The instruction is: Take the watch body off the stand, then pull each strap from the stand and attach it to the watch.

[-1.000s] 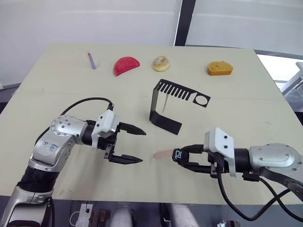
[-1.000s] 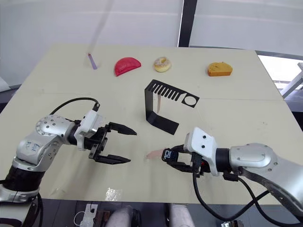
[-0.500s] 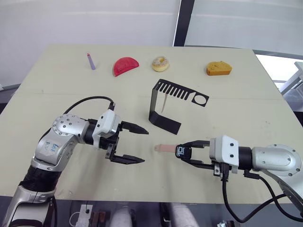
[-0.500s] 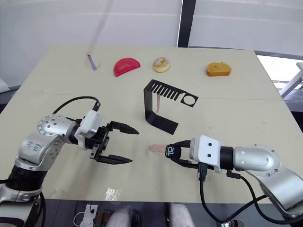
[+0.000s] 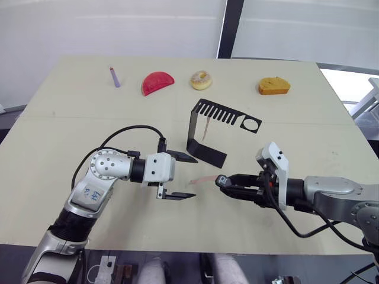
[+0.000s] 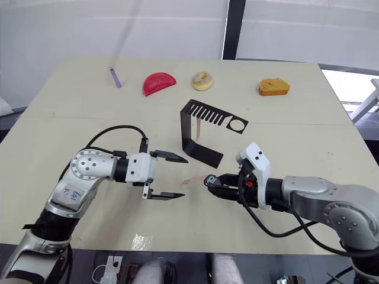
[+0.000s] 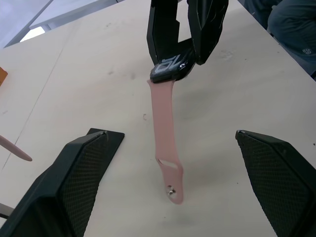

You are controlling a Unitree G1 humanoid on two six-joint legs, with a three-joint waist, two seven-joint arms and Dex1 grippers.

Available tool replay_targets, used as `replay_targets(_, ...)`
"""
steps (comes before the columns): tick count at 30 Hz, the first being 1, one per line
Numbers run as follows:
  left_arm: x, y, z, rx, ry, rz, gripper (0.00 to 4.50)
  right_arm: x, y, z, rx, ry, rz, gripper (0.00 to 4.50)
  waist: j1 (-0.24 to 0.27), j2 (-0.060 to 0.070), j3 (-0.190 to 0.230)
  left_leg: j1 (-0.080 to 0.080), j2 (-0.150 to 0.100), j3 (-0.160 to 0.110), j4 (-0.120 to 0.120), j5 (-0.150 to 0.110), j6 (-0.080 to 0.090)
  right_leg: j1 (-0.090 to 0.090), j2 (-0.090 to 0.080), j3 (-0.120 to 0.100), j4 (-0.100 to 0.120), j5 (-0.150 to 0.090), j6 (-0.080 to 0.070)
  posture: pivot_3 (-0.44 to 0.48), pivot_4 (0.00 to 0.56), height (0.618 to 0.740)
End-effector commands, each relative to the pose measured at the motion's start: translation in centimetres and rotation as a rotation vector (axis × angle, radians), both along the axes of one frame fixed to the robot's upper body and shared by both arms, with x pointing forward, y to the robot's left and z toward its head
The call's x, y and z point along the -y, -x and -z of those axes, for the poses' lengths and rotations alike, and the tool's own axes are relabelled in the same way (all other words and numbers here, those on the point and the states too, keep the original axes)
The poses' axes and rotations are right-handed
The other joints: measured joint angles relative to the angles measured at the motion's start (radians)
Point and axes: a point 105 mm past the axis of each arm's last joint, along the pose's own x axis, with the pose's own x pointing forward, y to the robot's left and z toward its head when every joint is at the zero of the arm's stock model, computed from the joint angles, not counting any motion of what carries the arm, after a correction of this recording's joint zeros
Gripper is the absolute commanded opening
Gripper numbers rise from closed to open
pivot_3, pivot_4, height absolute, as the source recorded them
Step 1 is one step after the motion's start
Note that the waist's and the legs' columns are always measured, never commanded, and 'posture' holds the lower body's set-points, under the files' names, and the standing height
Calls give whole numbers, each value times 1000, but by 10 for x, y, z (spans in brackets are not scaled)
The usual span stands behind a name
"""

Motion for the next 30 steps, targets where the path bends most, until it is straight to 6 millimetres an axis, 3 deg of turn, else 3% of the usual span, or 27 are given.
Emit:
replay_targets(1,10,-7,-6,53,16,-17,4230,-4,2,-7,-62,-42,36,1493,0,0,0,0,0,0,0,0,0,0,0,0,0,0,0,0,150,737)
replay_targets(4,15,-10,-4,50,10,-31,3146,-5,0,-8,-100,-52,70,1493,0,0,0,-1,0,0,0,0,1,0,0,0,-1,0,0,0,150,737)
replay_targets(19,31,-17,-1,45,6,-52,3146,-14,-8,-16,-182,-118,130,1493,-1,0,0,-2,1,0,1,0,0,0,0,0,-1,0,0,0,150,737)
replay_targets(22,32,-18,-1,46,9,-58,2314,-16,-9,-17,-183,-124,128,1493,-2,0,0,-2,1,0,1,0,0,0,0,0,0,0,1,0,150,737)
replay_targets(25,33,-18,0,39,0,-55,842,-16,-9,-17,-182,-126,127,1493,-1,0,0,-2,1,0,1,0,0,0,0,0,-1,0,0,0,150,737)
replay_targets(30,32,-20,1,40,-5,-61,842,-16,-11,-18,-181,-124,129,1493,-2,0,0,-2,1,0,1,0,0,-1,0,0,0,0,0,0,150,737)
